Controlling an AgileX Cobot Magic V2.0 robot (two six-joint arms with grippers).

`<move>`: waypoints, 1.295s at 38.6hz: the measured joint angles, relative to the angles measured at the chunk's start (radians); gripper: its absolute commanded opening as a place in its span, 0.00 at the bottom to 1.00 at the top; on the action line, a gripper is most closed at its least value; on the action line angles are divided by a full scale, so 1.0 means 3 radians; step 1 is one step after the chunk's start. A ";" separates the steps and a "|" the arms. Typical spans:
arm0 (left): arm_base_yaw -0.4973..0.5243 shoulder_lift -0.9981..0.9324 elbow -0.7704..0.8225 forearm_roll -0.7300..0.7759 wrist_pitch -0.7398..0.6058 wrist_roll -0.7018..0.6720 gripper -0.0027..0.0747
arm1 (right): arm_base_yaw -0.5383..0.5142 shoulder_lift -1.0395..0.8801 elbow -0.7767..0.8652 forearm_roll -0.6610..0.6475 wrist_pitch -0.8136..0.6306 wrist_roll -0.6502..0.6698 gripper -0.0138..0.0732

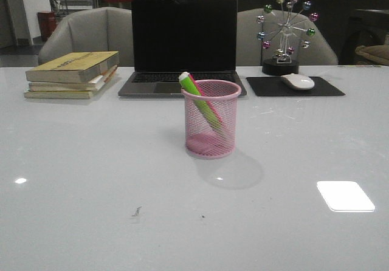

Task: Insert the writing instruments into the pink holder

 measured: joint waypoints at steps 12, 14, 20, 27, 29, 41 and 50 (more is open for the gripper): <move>0.0000 0.0000 0.0522 0.0000 -0.0085 0.0000 0.16 | 0.0000 0.0000 0.0000 0.0000 0.0007 -0.0007 0.22; 0.0000 0.0000 0.0634 0.0000 -0.0085 0.0000 0.16 | 0.0000 0.0000 0.0000 0.0000 0.0007 -0.0007 0.22; 0.0000 0.0000 0.0803 0.0000 -0.0113 0.0000 0.16 | 0.0000 0.0000 0.0000 0.0000 0.0007 -0.0007 0.22; 0.0000 0.0000 0.0803 0.0000 -0.0180 0.0000 0.16 | 0.0000 0.0000 0.0000 0.0000 0.0007 -0.0007 0.22; 0.0000 0.0000 0.0803 0.0000 -0.0174 0.0000 0.16 | 0.0000 0.0000 0.0000 0.0000 0.0007 -0.0007 0.22; 0.0000 0.0000 0.0803 0.0000 -0.0172 0.0000 0.16 | 0.0000 0.0000 0.0000 0.0000 0.0007 -0.0007 0.22; 0.0000 0.0000 0.0803 0.0000 -0.0172 0.0000 0.16 | 0.0000 0.0000 0.0000 0.0000 0.0007 -0.0007 0.22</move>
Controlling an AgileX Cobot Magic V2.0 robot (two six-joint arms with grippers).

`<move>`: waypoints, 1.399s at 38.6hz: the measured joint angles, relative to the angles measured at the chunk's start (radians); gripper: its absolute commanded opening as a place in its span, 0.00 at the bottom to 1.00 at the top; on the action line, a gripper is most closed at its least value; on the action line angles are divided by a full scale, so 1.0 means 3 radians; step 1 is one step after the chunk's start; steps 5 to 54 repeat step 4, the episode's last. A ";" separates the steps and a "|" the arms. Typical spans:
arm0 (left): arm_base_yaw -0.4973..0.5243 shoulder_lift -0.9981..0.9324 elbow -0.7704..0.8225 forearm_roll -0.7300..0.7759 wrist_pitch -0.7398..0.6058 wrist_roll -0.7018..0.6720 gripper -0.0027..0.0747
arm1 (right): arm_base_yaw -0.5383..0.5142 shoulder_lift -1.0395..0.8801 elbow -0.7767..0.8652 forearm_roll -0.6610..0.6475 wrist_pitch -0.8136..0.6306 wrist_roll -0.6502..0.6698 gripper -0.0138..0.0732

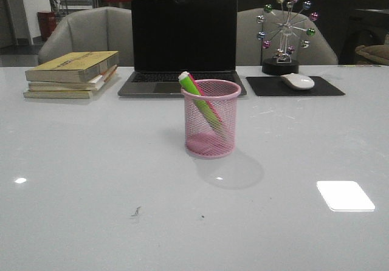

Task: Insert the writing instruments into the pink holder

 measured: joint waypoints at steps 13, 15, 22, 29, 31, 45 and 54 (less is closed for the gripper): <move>0.0000 0.0000 0.0000 0.0000 0.0000 0.0000 0.16 | 0.0000 0.0000 0.0000 0.0000 0.0000 0.0000 0.22; 0.0000 0.0000 0.0000 0.0000 0.0000 0.0000 0.16 | 0.0000 0.0000 0.0000 0.0000 0.0000 0.0000 0.22; 0.0000 0.0000 0.0000 0.0000 0.0000 0.0000 0.16 | 0.0000 0.0000 0.0000 0.0000 0.0000 0.0000 0.22; 0.0000 0.0000 0.0000 0.0000 0.0000 0.0000 0.16 | 0.0000 0.0000 0.0000 0.0000 0.0000 0.0000 0.22; 0.0000 0.0000 0.0000 0.0000 0.0000 0.0000 0.16 | 0.0000 0.0000 0.0000 0.0000 0.0000 0.0000 0.22; 0.0000 0.0000 0.0000 0.0000 0.0000 0.0000 0.16 | 0.0000 0.0000 0.0000 0.0000 0.0000 0.0000 0.22; 0.0000 0.0000 0.0000 0.0000 0.0000 0.0000 0.16 | 0.0000 0.0000 0.0000 0.0000 0.0000 0.0000 0.22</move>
